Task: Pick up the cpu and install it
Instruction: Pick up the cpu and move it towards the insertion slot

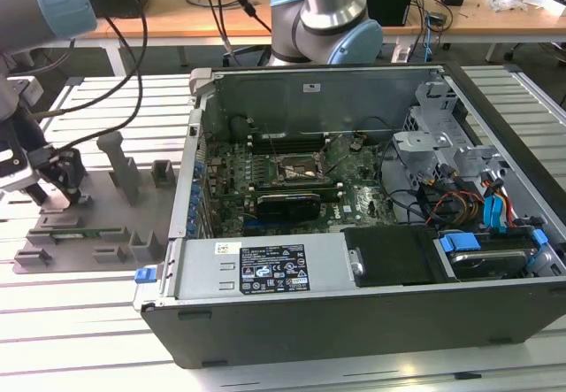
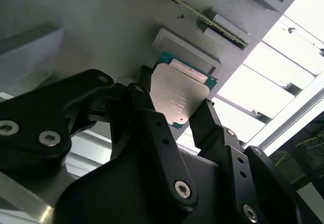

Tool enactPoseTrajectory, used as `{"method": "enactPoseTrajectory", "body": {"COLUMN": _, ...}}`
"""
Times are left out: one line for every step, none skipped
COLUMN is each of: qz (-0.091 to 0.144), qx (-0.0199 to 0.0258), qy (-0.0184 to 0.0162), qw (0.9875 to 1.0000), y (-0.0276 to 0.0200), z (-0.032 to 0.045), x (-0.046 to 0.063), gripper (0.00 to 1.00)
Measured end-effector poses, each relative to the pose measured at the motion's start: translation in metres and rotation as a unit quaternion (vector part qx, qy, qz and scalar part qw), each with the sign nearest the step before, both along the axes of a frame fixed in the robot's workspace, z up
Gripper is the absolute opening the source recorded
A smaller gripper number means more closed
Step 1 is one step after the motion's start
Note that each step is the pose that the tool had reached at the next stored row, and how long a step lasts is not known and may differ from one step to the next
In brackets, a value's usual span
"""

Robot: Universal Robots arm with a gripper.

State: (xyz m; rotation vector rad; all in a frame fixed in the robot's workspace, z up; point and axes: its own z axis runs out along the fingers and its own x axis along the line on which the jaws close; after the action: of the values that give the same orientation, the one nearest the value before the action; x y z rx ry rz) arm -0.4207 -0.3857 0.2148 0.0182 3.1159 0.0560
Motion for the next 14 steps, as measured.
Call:
{"method": "enactPoseTrajectory", "body": {"qz": 0.000, "qx": 0.0000, "qy": 0.0000, "qw": 1.0000, "y": 0.0000, "z": 0.0018, "x": 0.000, "gripper": 0.55}}
{"method": "enactPoseTrajectory", "body": {"qz": 0.000, "qx": 0.0000, "qy": 0.0000, "qw": 1.0000, "y": 0.0000, "z": 0.0035, "x": 0.000, "gripper": 0.55}}
{"method": "enactPoseTrajectory", "body": {"qz": 0.000, "qx": 0.0000, "qy": 0.0000, "qw": 1.0000, "y": 0.0000, "z": 0.0052, "x": 0.000, "gripper": 0.55}}
{"method": "enactPoseTrajectory", "body": {"qz": 0.000, "qx": 0.0000, "qy": 0.0000, "qw": 1.0000, "y": 0.0000, "z": 0.0074, "x": 0.000, "gripper": 0.55}}
{"method": "enactPoseTrajectory", "body": {"qz": 0.000, "qx": 0.0000, "qy": 0.0000, "qw": 1.0000, "y": 0.0000, "z": 0.0150, "x": 0.000, "gripper": 0.55}}
{"method": "enactPoseTrajectory", "body": {"qz": 0.000, "qx": 0.0000, "qy": 0.0000, "qw": 1.0000, "y": 0.0000, "z": 0.0174, "x": 0.000, "gripper": 0.55}}
{"method": "enactPoseTrajectory", "body": {"qz": 0.000, "qx": 0.0000, "qy": 0.0000, "qw": 1.0000, "y": 0.0001, "z": 0.0201, "x": 0.000, "gripper": 0.55}}
{"method": "enactPoseTrajectory", "body": {"qz": 0.000, "qx": 0.0000, "qy": 0.0000, "qw": 1.0000, "y": 0.0002, "z": 0.0228, "x": 0.000, "gripper": 0.55}}
{"method": "enactPoseTrajectory", "body": {"qz": 0.000, "qx": 0.0000, "qy": 0.0000, "qw": 1.0000, "y": 0.0003, "z": 0.0254, "x": 0.000, "gripper": 0.55}}
{"method": "enactPoseTrajectory", "body": {"qz": 0.000, "qx": 0.0000, "qy": 0.0000, "qw": 1.0000, "y": 0.0005, "z": 0.0285, "x": 0.000, "gripper": 0.55}}
{"method": "enactPoseTrajectory", "body": {"qz": 0.000, "qx": 0.0000, "qy": 0.0000, "qw": 1.0000, "y": 0.0007, "z": 0.0313, "x": 0.000, "gripper": 0.55}}
{"method": "enactPoseTrajectory", "body": {"qz": 0.000, "qx": 0.0000, "qy": 0.0000, "qw": 1.0000, "y": 0.0010, "z": 0.0355, "x": 0.000, "gripper": 0.55}}
{"method": "enactPoseTrajectory", "body": {"qz": 0.000, "qx": 0.0000, "qy": 0.0000, "qw": 1.0000, "y": 0.0012, "z": 0.0386, "x": 0.000, "gripper": 0.55}}
{"method": "enactPoseTrajectory", "body": {"qz": 0.000, "qx": 0.0000, "qy": 0.0000, "qw": 1.0000, "y": 0.0015, "z": 0.0439, "x": 0.000, "gripper": 0.55}}
